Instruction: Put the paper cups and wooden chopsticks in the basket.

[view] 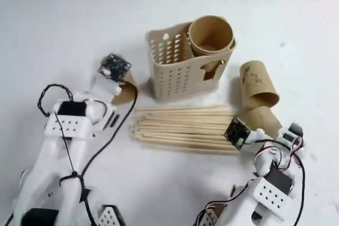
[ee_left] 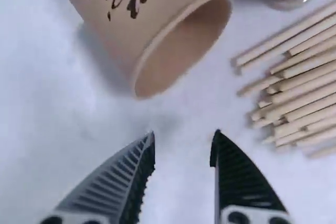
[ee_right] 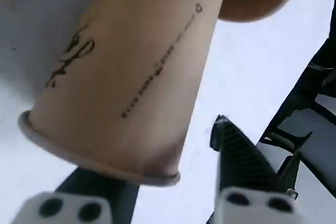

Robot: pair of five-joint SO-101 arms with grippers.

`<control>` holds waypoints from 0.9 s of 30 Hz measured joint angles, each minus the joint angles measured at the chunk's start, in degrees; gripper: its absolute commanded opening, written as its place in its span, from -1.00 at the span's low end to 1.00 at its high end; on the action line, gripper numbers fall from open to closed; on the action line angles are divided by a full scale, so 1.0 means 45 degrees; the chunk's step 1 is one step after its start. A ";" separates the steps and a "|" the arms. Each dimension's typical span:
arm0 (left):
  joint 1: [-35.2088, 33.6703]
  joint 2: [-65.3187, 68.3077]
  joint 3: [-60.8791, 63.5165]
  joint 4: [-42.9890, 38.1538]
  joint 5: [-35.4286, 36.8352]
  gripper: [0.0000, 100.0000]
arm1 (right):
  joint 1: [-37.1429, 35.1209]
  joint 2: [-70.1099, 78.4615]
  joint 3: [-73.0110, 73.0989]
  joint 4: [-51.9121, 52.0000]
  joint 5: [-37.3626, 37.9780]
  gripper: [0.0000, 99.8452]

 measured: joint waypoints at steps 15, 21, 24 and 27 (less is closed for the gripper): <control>0.0000 0.0000 0.0410 -0.0762 0.0000 -0.62 | 0.1954 -0.0020 -0.2579 0.4122 -0.2422 -0.97; 0.0000 0.0000 0.0449 -0.0879 0.0000 -0.62 | 0.1602 0.0020 -0.6759 0.9788 -0.4513 -0.97; 0.0000 0.0000 0.0449 -0.0879 0.0000 -0.62 | 0.0801 0.0000 -0.9143 1.2405 -0.5978 -0.97; 0.0000 0.0000 0.0469 -0.0918 0.0000 -0.62 | 0.0039 -0.0020 -1.1253 1.3538 -0.8029 -0.97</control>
